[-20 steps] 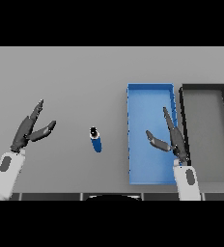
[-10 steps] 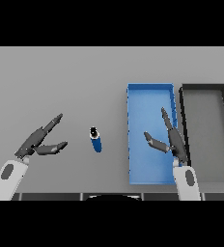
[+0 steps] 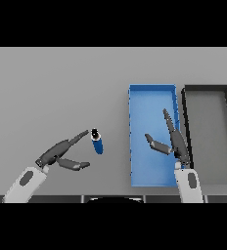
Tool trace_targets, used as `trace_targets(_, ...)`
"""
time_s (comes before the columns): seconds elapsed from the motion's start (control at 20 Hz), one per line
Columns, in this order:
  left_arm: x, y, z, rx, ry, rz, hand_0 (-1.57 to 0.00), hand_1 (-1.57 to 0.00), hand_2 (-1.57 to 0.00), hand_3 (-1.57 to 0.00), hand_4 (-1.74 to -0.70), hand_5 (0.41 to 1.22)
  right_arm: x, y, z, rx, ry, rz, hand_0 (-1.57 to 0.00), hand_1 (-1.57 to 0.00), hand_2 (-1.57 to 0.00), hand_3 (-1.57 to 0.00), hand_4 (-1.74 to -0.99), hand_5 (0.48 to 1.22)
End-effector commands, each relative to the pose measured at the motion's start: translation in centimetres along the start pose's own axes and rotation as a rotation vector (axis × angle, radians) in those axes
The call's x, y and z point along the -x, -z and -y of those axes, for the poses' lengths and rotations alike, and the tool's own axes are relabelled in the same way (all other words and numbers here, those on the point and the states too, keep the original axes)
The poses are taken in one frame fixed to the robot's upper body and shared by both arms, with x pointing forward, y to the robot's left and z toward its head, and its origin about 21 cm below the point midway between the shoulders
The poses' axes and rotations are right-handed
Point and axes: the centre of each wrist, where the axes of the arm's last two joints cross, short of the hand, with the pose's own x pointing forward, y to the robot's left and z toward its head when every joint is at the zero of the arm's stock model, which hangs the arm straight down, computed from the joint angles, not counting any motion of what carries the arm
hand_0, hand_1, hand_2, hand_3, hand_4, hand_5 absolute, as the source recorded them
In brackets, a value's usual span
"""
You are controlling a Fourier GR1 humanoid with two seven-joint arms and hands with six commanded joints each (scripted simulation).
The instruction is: Pick up the blue pipe and place it into the blue bin.
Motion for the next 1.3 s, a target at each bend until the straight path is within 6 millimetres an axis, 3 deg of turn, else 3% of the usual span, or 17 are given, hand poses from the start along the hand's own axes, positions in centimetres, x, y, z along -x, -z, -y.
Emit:
trace_targets(0.0, 0.0, 0.5, 0.6, 0.009, -0.005, 0.024, 0.0, 0.0, 0.0, 0.0, -1.14, 0.479, 0.1, -0.1, -0.1, -0.005, 0.003, -0.004, 0.0, 0.0, 0.0, 0.0, -1.209, 0.567)
trace_targets(0.3, 0.5, 4.6, 2.9, -0.015, -0.062, 0.05, 0.0, 0.0, 0.0, 0.0, -1.13, 0.487, 0.3, -0.5, -0.1, 0.001, 0.028, 0.0, 0.0, 0.0, 0.0, 0.0, -1.205, 0.554)
trace_targets(0.7, 2.4, 7.5, 4.5, -0.044, -0.097, 0.079, 0.0, 0.0, -0.02, 0.0, -1.1, 0.517, 0.3, -0.3, 0.2, 0.01, 0.014, -0.011, 0.0, 0.0, 0.0, 0.0, -1.195, 0.548)
trace_targets(0.85, 2.1, 8.8, 5.1, -0.032, -0.194, 0.105, 0.0, -0.04, -0.17, -0.11, -1.18, 0.601, 0.6, -0.6, 0.7, 0.012, 0.003, -0.008, 0.0, 0.0, 0.0, 0.0, -1.186, 0.554)
trace_targets(0.95, 2.0, 9.3, 5.3, -0.026, -0.247, 0.124, -0.04, -0.25, -0.42, -0.35, -1.27, 0.675, 0.7, -0.7, 0.4, 0.006, 0.022, 0.009, 0.0, 0.0, 0.0, 0.0, -1.196, 0.56)
trace_targets(1.0, 1.6, 9.5, 5.4, -0.025, -0.272, 0.15, -0.18, -0.41, -0.58, -0.59, -1.3, 0.784, 0.8, -0.5, 0.4, 0.005, 0.021, -0.007, 0.0, 0.0, 0.0, 0.0, -1.192, 0.56)
trace_targets(1.05, 1.5, 9.8, 5.6, -0.034, -0.289, 0.151, -0.42, -0.64, -0.78, -0.78, -1.38, 0.872, 0.8, -0.6, 0.4, 0.005, 0.018, -0.009, 0.0, 0.0, 0.0, 0.0, -1.191, 0.561)
trace_targets(1.15, 1.7, 9.8, 6.4, -0.034, -0.281, 0.202, -0.83, -0.98, -1.06, -1.02, -1.5, 0.997, 0.7, -0.4, 0.3, 0.009, 0.01, -0.008, 0.0, 0.0, 0.0, 0.0, -1.184, 0.562)
trace_targets(1.25, 1.4, 9.6, 6.7, -0.023, -0.288, 0.194, -1.1, -1.19, -1.25, -1.2, -1.59, 1.078, 0.7, -0.5, 0.4, 0.014, -0.001, -0.007, 0.0, 0.0, 0.0, 0.0, -1.179, 0.561)
